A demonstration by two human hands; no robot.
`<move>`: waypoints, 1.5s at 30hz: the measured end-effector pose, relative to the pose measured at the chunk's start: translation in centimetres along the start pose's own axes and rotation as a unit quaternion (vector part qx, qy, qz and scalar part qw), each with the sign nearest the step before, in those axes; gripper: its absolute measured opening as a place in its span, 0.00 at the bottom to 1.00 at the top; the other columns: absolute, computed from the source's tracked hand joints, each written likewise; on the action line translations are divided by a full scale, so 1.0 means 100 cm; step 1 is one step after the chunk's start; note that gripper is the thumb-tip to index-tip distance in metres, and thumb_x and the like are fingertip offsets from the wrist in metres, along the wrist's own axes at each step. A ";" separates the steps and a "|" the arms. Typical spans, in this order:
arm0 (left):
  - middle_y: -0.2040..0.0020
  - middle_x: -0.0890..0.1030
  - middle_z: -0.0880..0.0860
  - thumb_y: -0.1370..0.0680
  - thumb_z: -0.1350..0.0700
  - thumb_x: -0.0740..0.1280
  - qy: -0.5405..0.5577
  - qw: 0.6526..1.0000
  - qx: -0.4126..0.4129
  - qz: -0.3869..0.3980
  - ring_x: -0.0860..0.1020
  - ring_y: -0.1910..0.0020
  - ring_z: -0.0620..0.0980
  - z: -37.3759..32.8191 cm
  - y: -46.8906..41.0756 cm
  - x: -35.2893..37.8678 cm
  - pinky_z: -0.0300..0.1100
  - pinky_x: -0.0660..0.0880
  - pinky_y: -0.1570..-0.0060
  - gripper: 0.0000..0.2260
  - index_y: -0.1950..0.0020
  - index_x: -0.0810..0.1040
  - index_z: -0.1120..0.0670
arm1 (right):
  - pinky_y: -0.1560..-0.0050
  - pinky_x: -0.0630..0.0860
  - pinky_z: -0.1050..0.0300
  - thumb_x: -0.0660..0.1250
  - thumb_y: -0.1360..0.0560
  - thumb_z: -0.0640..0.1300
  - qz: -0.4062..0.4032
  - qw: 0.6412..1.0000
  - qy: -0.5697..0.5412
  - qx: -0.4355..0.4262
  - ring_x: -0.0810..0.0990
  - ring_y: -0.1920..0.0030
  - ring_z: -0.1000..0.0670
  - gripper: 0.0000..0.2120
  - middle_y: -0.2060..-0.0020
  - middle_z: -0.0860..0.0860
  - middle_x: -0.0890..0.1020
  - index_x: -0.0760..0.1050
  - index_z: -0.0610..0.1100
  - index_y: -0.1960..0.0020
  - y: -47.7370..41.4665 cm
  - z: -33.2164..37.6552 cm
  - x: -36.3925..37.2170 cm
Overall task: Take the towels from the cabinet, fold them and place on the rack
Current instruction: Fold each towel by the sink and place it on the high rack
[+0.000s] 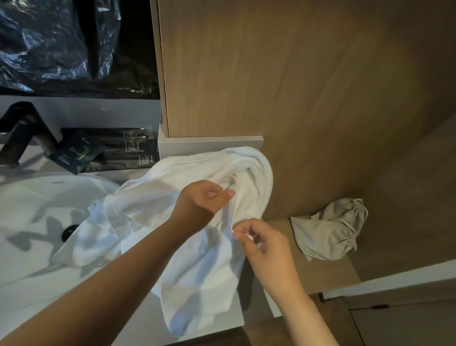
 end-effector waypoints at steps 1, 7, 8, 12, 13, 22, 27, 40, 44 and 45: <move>0.65 0.79 0.49 0.25 0.50 0.71 0.005 1.000 -0.011 0.011 0.76 0.62 0.47 0.002 -0.003 0.003 0.37 0.72 0.56 0.13 0.57 0.82 0.60 | 0.56 0.77 0.61 0.67 0.22 0.42 0.002 1.000 -0.011 0.000 0.79 0.55 0.56 0.08 0.58 0.61 0.82 0.79 0.54 0.56 0.002 -0.001 -0.002; 0.69 0.80 0.48 0.25 0.57 0.72 0.015 1.000 0.024 0.009 0.76 0.68 0.43 0.003 -0.005 0.005 0.29 0.69 0.64 0.09 0.64 0.82 0.57 | 0.55 0.75 0.68 0.69 0.23 0.46 -0.003 1.000 0.002 0.023 0.77 0.50 0.61 0.09 0.52 0.62 0.80 0.78 0.56 0.44 0.015 -0.011 -0.005; 0.66 0.82 0.53 0.25 0.59 0.71 -0.008 0.999 0.047 -0.005 0.78 0.65 0.47 0.003 -0.004 0.002 0.27 0.69 0.65 0.08 0.63 0.82 0.61 | 0.54 0.74 0.71 0.70 0.24 0.47 -0.012 1.000 0.004 0.029 0.76 0.49 0.62 0.12 0.51 0.62 0.79 0.77 0.57 0.42 0.014 -0.011 -0.006; 0.60 0.83 0.48 0.24 0.53 0.70 -0.121 0.990 0.066 0.024 0.80 0.57 0.45 0.013 0.003 -0.007 0.24 0.68 0.62 0.10 0.64 0.80 0.55 | 0.57 0.73 0.68 0.71 0.25 0.45 -0.054 0.998 -0.010 0.039 0.76 0.56 0.58 0.12 0.57 0.53 0.78 0.78 0.52 0.42 0.002 -0.003 -0.015; 0.61 0.83 0.46 0.24 0.49 0.69 -0.110 0.993 0.041 0.033 0.79 0.59 0.44 0.016 0.006 -0.008 0.24 0.69 0.63 0.11 0.63 0.81 0.52 | 0.58 0.73 0.67 0.71 0.24 0.44 -0.055 0.997 -0.024 0.041 0.76 0.59 0.56 0.09 0.59 0.51 0.79 0.80 0.49 0.45 -0.002 -0.001 -0.018; 0.69 0.75 0.52 0.23 0.58 0.70 0.191 0.970 -0.129 0.074 0.71 0.71 0.45 -0.008 -0.007 0.003 0.33 0.71 0.67 0.06 0.58 0.80 0.60 | 0.48 0.79 0.55 0.69 0.24 0.37 0.023 0.994 -0.103 0.004 0.83 0.53 0.51 0.06 0.55 0.49 0.85 0.85 0.41 0.49 -0.015 0.006 -0.022; 0.60 0.82 0.53 0.24 0.61 0.71 0.238 0.965 -0.085 0.066 0.80 0.59 0.47 -0.019 -0.013 -0.010 0.37 0.79 0.54 0.01 0.55 0.82 0.55 | 0.46 0.77 0.64 0.70 0.24 0.48 -0.127 0.990 -0.054 0.035 0.77 0.43 0.58 0.16 0.40 0.54 0.77 0.77 0.52 0.37 -0.032 -0.004 -0.047; 0.67 0.77 0.52 0.18 0.62 0.60 0.196 0.979 0.056 0.014 0.73 0.70 0.45 -0.080 0.007 -0.075 0.37 0.71 0.68 0.10 0.56 0.77 0.55 | 0.42 0.77 0.54 0.67 0.22 0.51 -0.028 0.995 -0.018 0.091 0.77 0.40 0.50 0.19 0.41 0.54 0.79 0.73 0.47 0.33 -0.097 0.005 -0.046; 0.65 0.79 0.51 0.19 0.59 0.62 0.138 0.988 0.074 0.008 0.74 0.66 0.48 -0.085 0.011 -0.086 0.42 0.71 0.64 0.09 0.57 0.79 0.52 | 0.41 0.75 0.59 0.67 0.21 0.48 -0.079 0.995 -0.031 0.047 0.77 0.41 0.55 0.16 0.41 0.55 0.80 0.76 0.47 0.35 -0.086 0.021 -0.055; 0.64 0.79 0.53 0.19 0.59 0.62 0.146 0.987 0.072 0.008 0.74 0.65 0.50 -0.083 0.012 -0.087 0.43 0.70 0.62 0.09 0.56 0.78 0.53 | 0.45 0.77 0.62 0.67 0.22 0.46 -0.101 0.994 -0.042 0.020 0.79 0.45 0.56 0.11 0.45 0.56 0.81 0.79 0.49 0.40 -0.081 0.027 -0.056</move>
Point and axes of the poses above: each hand's wrist, its own y-axis away from the middle knuckle, its own x-axis out of the palm, z = x × y, the point moved 4 cm from there along -y, towards the middle knuckle
